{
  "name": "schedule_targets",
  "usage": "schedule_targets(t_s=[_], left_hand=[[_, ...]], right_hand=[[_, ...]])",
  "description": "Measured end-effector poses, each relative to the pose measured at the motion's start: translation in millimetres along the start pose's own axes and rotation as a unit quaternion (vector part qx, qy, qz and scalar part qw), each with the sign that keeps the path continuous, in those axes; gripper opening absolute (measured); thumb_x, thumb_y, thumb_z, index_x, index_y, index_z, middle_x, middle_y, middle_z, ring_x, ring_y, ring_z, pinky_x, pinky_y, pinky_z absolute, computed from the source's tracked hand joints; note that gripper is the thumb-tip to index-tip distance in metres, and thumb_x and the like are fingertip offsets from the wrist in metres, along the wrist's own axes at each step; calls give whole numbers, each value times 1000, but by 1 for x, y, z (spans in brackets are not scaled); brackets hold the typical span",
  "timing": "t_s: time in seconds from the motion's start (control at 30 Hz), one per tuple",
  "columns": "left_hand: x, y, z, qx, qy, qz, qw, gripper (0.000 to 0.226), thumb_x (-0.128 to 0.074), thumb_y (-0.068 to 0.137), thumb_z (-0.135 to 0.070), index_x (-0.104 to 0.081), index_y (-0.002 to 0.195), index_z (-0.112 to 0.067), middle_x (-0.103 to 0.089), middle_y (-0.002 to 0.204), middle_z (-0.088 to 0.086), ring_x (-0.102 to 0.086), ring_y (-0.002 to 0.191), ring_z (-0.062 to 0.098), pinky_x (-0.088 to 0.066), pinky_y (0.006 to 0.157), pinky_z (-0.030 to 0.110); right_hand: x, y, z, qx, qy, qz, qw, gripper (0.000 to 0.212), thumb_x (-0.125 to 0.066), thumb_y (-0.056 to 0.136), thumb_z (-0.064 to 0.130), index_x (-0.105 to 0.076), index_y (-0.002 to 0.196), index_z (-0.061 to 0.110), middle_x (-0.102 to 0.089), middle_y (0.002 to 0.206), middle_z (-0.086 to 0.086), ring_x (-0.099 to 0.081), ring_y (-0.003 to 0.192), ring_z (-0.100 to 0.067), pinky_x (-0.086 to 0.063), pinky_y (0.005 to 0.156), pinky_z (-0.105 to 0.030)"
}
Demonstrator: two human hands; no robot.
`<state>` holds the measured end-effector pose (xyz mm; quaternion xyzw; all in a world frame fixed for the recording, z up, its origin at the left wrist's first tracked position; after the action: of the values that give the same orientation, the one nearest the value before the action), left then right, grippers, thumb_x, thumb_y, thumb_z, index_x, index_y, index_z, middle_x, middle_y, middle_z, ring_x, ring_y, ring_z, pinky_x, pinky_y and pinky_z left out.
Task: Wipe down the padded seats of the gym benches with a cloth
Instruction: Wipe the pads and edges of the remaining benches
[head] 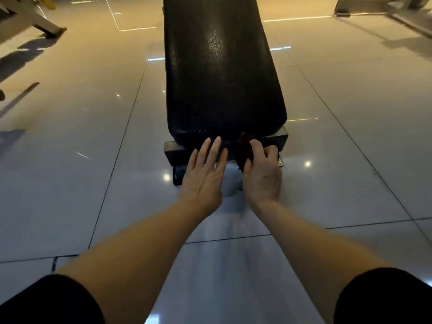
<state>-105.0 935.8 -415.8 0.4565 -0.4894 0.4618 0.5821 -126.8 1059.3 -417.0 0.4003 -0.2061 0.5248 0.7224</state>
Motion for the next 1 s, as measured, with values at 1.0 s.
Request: schedule_targets(t_s=[1.0], left_hand=[[-38, 13, 36, 55, -35, -76, 995, 114, -71, 65, -14, 2, 152, -7, 6, 160, 12, 5, 148, 31, -18, 115, 58]], right_hand=[[-40, 22, 10, -149, 145, -152, 966, 11, -61, 88, -1, -56, 97, 3, -44, 104, -4, -38, 82, -3, -34, 65, 5]])
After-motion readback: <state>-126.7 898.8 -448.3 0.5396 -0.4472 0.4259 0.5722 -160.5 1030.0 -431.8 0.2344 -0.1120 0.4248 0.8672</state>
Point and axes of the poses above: each hand's wrist, its own y-axis towards the middle knuckle, its own x-axis out of the back of the hand, z = x × y, the point moved 1 cm from there along y, towards the middle knuckle
